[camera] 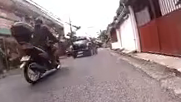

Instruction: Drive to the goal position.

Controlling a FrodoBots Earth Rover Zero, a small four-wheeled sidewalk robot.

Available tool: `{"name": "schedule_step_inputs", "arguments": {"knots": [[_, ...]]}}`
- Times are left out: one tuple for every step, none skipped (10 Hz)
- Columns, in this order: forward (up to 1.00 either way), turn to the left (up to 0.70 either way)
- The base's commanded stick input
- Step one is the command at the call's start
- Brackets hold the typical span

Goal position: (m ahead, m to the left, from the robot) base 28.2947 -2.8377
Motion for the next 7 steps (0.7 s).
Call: {"name": "schedule_step_inputs", "arguments": {"knots": [[0.7, 0.0], [0.7, 0.0], [0.7, 0.0], [0.7, 0.0], [0.7, 0.0], [0.7, 0.0], [0.7, 0.0]]}}
